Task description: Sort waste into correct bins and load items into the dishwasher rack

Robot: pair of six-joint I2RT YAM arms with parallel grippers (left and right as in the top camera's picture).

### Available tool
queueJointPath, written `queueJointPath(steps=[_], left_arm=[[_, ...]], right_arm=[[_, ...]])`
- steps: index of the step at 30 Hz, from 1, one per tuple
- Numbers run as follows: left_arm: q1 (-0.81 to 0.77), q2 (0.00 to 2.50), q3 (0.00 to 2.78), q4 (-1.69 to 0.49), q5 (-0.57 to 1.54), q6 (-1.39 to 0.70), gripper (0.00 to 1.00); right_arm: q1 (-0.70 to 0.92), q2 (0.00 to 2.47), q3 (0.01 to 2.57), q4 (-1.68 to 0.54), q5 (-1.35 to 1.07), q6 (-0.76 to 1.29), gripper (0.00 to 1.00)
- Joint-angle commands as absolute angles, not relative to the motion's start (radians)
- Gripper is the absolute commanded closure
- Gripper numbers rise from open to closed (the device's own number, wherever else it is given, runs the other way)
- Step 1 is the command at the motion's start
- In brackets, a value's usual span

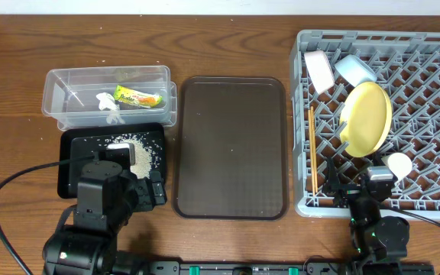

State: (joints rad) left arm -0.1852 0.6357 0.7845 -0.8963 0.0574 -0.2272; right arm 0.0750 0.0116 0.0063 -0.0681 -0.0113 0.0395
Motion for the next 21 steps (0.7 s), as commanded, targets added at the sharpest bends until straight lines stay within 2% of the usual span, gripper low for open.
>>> queueJointPath(steps=[1, 21], left_arm=[[-0.187, 0.633, 0.783, -0.896, 0.060, -0.215, 0.04], [-0.187, 0.589, 0.783, -0.911, 0.057, -0.214, 0.04]], right_arm=[[0.062, 0.006, 0.006, -0.072, -0.023, 0.021, 0.01], [0.062, 0.006, 0.006, -0.072, -0.023, 0.021, 0.01]])
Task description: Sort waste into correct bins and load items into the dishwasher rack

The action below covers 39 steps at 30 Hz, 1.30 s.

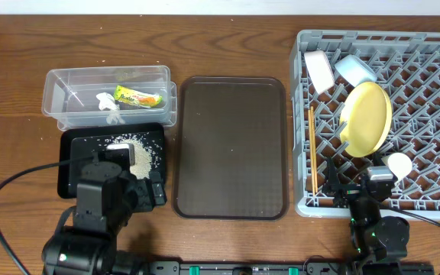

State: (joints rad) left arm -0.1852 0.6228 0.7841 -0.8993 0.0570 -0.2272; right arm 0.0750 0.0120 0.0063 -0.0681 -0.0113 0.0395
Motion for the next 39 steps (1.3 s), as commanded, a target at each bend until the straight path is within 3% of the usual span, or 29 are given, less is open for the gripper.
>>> queueJointPath(steps=[1, 8, 20, 26, 30, 39], left_arm=[[-0.187, 0.575, 0.779, -0.918, 0.057, -0.214, 0.04], [-0.186, 0.418, 0.626, -0.770, -0.034, -0.214, 0.04], [-0.137, 0.085, 0.168, -0.171, -0.046, -0.212, 0.04], [-0.134, 0.004, 0.003, 0.143, -0.046, -0.065, 0.04], [-0.133, 0.002, 0.004, 0.125, -0.046, 0.036, 0.04], [-0.133, 0.002, 0.004, -0.071, -0.031, 0.003, 0.04]], right_arm=[[0.062, 0.006, 0.006, -0.072, -0.023, 0.021, 0.01], [0.062, 0.006, 0.006, -0.072, -0.023, 0.021, 0.01], [0.062, 0.006, 0.006, -0.072, -0.023, 0.021, 0.01], [0.062, 0.006, 0.006, -0.072, -0.023, 0.021, 0.01], [0.062, 0.006, 0.006, -0.072, -0.023, 0.021, 0.01], [0.062, 0.006, 0.006, -0.072, -0.023, 0.021, 0.01]])
